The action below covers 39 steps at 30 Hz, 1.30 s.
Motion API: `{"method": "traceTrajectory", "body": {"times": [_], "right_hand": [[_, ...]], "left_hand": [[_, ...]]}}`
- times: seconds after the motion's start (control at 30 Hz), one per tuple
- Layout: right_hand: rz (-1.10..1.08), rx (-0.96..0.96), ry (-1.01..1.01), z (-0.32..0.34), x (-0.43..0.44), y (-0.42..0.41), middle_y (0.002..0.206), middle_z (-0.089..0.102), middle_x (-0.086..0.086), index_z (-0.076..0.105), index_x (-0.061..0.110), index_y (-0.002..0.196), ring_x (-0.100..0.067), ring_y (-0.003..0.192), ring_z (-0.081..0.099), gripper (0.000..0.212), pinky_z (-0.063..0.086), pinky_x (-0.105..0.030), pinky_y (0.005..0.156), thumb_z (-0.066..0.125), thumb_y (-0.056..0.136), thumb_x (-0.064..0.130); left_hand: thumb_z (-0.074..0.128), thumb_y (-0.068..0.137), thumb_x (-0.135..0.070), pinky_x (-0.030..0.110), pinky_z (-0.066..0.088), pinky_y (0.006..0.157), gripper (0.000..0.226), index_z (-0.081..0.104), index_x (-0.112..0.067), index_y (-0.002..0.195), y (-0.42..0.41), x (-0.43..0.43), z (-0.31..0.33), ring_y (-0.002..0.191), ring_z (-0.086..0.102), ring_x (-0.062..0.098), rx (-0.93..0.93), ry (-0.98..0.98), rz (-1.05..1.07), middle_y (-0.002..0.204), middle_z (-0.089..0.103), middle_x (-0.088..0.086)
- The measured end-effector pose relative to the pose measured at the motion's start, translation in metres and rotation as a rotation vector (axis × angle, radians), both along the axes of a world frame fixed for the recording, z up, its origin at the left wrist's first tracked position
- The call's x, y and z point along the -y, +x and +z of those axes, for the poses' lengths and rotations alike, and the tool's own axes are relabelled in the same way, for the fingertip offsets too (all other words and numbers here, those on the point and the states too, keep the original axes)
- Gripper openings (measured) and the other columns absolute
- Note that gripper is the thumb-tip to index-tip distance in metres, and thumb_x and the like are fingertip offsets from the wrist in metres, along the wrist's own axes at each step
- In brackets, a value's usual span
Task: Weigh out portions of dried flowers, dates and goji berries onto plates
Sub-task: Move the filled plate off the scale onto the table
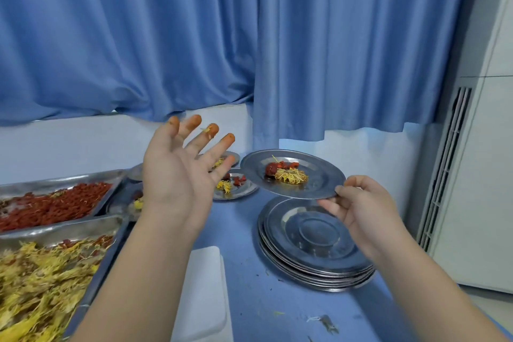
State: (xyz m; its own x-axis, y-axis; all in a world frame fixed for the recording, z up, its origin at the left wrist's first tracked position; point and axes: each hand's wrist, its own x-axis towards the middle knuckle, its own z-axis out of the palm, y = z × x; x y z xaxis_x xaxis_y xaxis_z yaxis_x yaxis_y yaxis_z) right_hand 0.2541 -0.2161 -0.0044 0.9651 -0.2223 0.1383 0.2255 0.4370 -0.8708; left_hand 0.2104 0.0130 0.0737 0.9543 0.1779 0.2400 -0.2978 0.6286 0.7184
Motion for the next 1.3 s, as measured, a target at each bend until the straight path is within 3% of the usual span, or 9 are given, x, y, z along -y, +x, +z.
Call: {"method": "traceTrajectory", "body": {"times": [0.2, 0.43, 0.7, 0.9, 1.07, 1.2, 1.3], "right_hand": [[-0.024, -0.094, -0.084, 0.008, 0.016, 0.041, 0.065, 0.069, -0.014, 0.051, 0.004, 0.081, -0.026, 0.065, 0.072, 0.019, 0.057, -0.027, 0.055, 0.046, 0.090, -0.011], [0.009, -0.267, -0.205, 0.003, 0.022, 0.122, 0.097, 0.062, -0.025, 0.053, 0.000, 0.087, -0.032, 0.073, 0.069, 0.021, 0.058, -0.029, 0.051, 0.037, 0.092, -0.013], [-0.018, -0.431, -0.206, -0.020, 0.021, 0.190, 0.085, 0.057, -0.022, 0.049, -0.004, 0.083, -0.033, 0.071, 0.058, 0.019, 0.055, -0.030, 0.041, 0.036, 0.093, -0.014], [-0.020, -0.483, -0.305, -0.020, 0.007, 0.221, 0.079, 0.059, -0.021, 0.049, -0.006, 0.078, -0.032, 0.067, 0.058, 0.022, 0.051, -0.026, 0.035, 0.035, 0.089, -0.019], [-0.004, -0.517, -0.288, -0.021, -0.011, 0.254, 0.099, 0.058, -0.022, 0.049, -0.005, 0.107, -0.027, 0.070, 0.058, 0.023, 0.052, -0.026, 0.037, 0.036, 0.092, -0.017], [0.014, -0.615, -0.401, -0.018, -0.022, 0.276, 0.078, 0.059, -0.016, 0.049, 0.001, 0.089, -0.022, 0.057, 0.059, 0.013, 0.049, -0.022, 0.033, 0.041, 0.092, -0.009], [0.051, -0.646, -0.420, -0.013, -0.037, 0.291, 0.077, 0.052, -0.009, 0.047, 0.007, 0.086, -0.015, 0.058, 0.049, 0.011, 0.045, -0.020, 0.037, 0.045, 0.094, 0.001]], "left_hand": [[0.043, 0.096, -0.045, 0.053, 0.045, 0.098, 0.043, 0.061, -0.014, 0.119, 0.012, -0.013, -0.011, 0.106, 0.067, 0.039, -0.007, -0.128, -0.149, 0.114, 0.071, 0.013], [0.045, 0.093, -0.048, 0.052, 0.045, 0.094, 0.044, 0.063, -0.016, 0.119, 0.024, -0.021, -0.021, 0.109, 0.066, 0.038, 0.005, -0.182, -0.220, 0.118, 0.070, 0.013], [0.048, 0.088, -0.053, 0.053, 0.045, 0.089, 0.052, 0.063, -0.016, 0.122, 0.035, -0.027, -0.036, 0.107, 0.066, 0.041, -0.039, -0.303, -0.235, 0.120, 0.069, 0.015], [0.051, 0.079, -0.054, 0.053, 0.048, 0.084, 0.052, 0.076, -0.016, 0.104, 0.039, -0.027, -0.039, 0.104, 0.068, 0.039, -0.073, -0.351, -0.244, 0.118, 0.070, 0.013], [0.050, 0.071, -0.056, 0.052, 0.047, 0.082, 0.054, 0.078, -0.018, 0.098, 0.044, -0.030, -0.039, 0.101, 0.069, 0.037, -0.110, -0.351, -0.226, 0.116, 0.071, 0.011], [0.050, 0.066, -0.056, 0.051, 0.048, 0.078, 0.056, 0.078, -0.018, 0.094, 0.046, -0.033, -0.039, 0.098, 0.070, 0.036, -0.140, -0.361, -0.224, 0.113, 0.072, 0.010], [0.049, 0.065, -0.056, 0.051, 0.048, 0.076, 0.055, 0.079, -0.018, 0.092, 0.047, -0.033, -0.040, 0.097, 0.070, 0.037, -0.163, -0.369, -0.218, 0.112, 0.073, 0.010]]}}
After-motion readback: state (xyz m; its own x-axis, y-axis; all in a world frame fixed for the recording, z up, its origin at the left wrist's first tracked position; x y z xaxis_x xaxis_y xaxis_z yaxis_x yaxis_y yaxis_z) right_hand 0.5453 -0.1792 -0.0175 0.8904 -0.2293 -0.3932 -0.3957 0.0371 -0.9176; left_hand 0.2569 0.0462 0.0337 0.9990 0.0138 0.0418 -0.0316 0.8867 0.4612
